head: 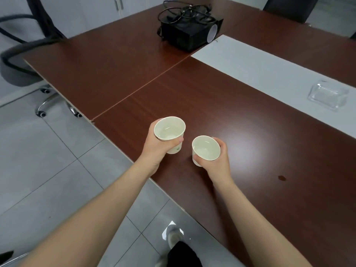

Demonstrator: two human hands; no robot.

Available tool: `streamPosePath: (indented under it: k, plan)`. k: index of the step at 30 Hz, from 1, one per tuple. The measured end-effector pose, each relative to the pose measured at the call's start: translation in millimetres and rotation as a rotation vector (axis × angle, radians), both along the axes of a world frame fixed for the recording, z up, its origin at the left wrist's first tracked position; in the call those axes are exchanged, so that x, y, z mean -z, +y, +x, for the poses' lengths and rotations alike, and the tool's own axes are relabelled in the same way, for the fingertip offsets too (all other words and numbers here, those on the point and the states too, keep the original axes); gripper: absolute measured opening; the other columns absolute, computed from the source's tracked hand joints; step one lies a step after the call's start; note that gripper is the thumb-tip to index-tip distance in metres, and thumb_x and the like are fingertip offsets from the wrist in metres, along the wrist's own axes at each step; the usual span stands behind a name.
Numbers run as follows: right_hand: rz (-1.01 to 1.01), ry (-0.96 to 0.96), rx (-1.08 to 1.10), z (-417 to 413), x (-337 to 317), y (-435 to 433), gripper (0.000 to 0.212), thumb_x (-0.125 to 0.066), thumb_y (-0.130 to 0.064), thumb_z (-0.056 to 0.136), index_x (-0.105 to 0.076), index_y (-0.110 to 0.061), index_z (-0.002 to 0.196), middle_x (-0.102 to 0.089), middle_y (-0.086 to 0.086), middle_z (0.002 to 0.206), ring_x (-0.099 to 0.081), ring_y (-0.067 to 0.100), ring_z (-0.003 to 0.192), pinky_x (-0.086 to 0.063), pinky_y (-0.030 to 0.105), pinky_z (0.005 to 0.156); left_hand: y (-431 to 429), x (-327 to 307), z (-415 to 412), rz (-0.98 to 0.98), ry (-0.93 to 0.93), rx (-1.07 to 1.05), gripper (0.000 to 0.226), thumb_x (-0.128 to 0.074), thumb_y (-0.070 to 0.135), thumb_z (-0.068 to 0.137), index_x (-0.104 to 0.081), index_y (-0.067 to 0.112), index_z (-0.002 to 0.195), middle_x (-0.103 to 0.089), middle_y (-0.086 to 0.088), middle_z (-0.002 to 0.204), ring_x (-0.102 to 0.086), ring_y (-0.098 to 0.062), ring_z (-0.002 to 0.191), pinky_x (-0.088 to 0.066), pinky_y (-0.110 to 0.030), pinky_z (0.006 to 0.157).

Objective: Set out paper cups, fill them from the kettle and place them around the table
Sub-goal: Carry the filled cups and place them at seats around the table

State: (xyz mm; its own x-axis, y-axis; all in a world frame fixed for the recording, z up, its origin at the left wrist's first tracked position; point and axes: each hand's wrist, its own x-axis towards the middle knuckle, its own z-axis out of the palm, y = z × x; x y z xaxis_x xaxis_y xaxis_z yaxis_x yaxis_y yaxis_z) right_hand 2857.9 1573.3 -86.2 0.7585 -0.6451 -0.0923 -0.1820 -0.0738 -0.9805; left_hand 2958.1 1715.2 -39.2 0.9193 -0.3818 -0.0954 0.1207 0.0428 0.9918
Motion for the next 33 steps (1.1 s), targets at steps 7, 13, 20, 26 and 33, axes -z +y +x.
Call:
streamPosePath:
  k: [7, 13, 20, 26, 33]
  plan:
    - [-0.026, -0.006, -0.038, 0, 8, -1, 0.075, -0.084, -0.014, 0.056, -0.043, -0.033, 0.116, -0.058, -0.005, 0.12, -0.057, 0.01, 0.11, -0.048, 0.041, 0.097, -5, 1, 6, 0.001, -0.022, 0.035, 0.064, -0.079, 0.016, 0.058, -0.048, 0.034, 0.11, -0.059, 0.01, 0.111, -0.059, -0.001, 0.101, -0.049, -0.021, 0.085]
    - [-0.011, 0.026, -0.073, -3, 5, -3, 0.088, -0.085, -0.008, 0.061, -0.036, -0.024, 0.132, -0.055, -0.008, 0.122, -0.054, 0.01, 0.114, -0.043, 0.031, 0.101, -5, -1, 5, 0.005, -0.018, 0.03, 0.065, -0.08, 0.016, 0.059, -0.047, 0.035, 0.112, -0.059, 0.009, 0.113, -0.058, -0.004, 0.105, -0.049, -0.018, 0.082]
    - [0.027, 0.404, -0.366, -6, -30, -31, 0.128, -0.086, -0.018, 0.065, 0.008, -0.018, 0.151, -0.025, -0.004, 0.154, -0.03, 0.009, 0.137, -0.024, 0.023, 0.108, 2, -35, 17, 0.034, -0.02, 0.046, 0.069, -0.081, 0.019, 0.056, -0.047, 0.033, 0.115, -0.06, 0.01, 0.112, -0.058, -0.003, 0.105, -0.049, -0.021, 0.084]
    - [-0.03, 0.498, -0.424, -1, -104, -75, 0.119, -0.084, -0.027, 0.066, -0.001, -0.02, 0.152, -0.013, 0.002, 0.159, -0.016, 0.016, 0.145, -0.021, 0.034, 0.115, 9, -84, 51, 0.01, -0.049, 0.056, 0.077, -0.082, 0.035, 0.045, -0.05, 0.034, 0.114, -0.061, 0.008, 0.114, -0.059, -0.009, 0.109, -0.05, -0.028, 0.09]
    - [-0.11, 0.281, -0.582, 81, -185, -59, 0.089, -0.079, -0.024, 0.07, -0.031, -0.021, 0.145, -0.039, -0.003, 0.148, -0.034, 0.01, 0.137, -0.031, 0.025, 0.104, 22, -117, 85, -0.034, -0.097, -0.025, 0.07, -0.083, 0.022, 0.054, -0.05, 0.03, 0.115, -0.061, 0.008, 0.111, -0.06, -0.007, 0.105, -0.05, -0.027, 0.086]
